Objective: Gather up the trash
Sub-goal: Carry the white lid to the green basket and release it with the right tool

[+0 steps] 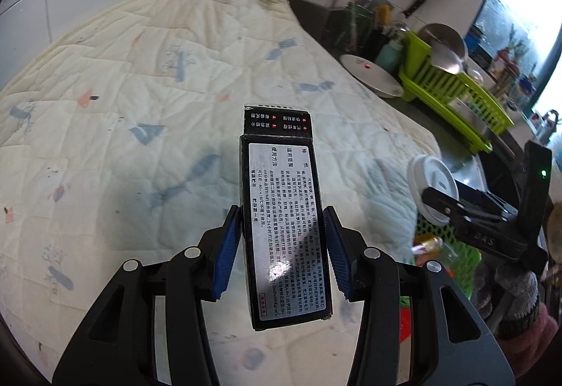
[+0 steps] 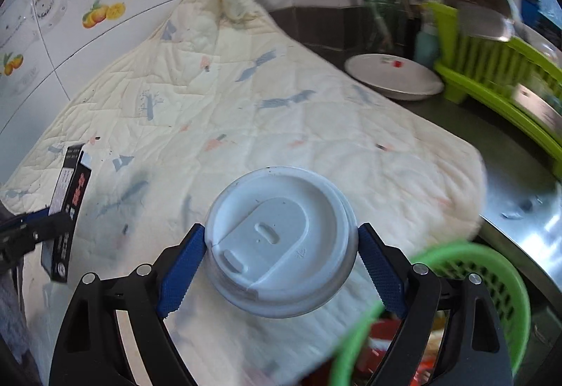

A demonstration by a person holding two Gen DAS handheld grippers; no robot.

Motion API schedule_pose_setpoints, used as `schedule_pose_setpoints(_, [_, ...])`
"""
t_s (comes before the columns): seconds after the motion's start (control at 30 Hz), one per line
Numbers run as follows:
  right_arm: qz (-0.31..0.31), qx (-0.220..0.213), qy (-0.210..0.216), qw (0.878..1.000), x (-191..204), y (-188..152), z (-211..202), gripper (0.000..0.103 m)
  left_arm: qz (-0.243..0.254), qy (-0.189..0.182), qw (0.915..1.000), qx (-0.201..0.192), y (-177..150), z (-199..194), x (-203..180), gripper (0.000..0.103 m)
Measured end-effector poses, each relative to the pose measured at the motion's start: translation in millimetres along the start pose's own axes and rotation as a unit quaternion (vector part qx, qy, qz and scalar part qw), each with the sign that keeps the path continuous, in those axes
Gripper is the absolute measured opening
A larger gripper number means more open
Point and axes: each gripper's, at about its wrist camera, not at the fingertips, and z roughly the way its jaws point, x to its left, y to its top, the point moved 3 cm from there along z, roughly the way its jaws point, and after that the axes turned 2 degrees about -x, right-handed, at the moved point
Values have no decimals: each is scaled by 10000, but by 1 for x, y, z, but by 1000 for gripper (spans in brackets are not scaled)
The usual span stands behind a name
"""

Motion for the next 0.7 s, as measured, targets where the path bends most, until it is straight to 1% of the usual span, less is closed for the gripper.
schedule_pose_setpoints(0.17, [247,76,-526,9983,-60,-40,-43,84,260,-253,9993,33,-8,-2,-41,46])
schedule_pose_setpoints(0.3, [572,205,-899,9941,-107,-73,-64,84,472,-445,9979,73,-16,-3,-73,46])
schedule_pose_setpoints(0.37, [699,253,-1045,9917,-124,-90,-71,84,571,-502,9971,104,-20,-2,-87,46])
schedule_pose_setpoints(0.53, [1007,445,-1158,9871,-156,-120,-75,84,779,-657,9944,272,-29,7,-119,46])
schedule_pose_setpoints(0.63, [1141,497,-1228,9846,-163,-126,-73,84,898,-767,9923,384,-35,14,-139,46])
schedule_pose_setpoints(0.7, [1249,488,-1157,9842,-169,-132,-75,85,990,-822,9907,446,-37,19,-152,47])
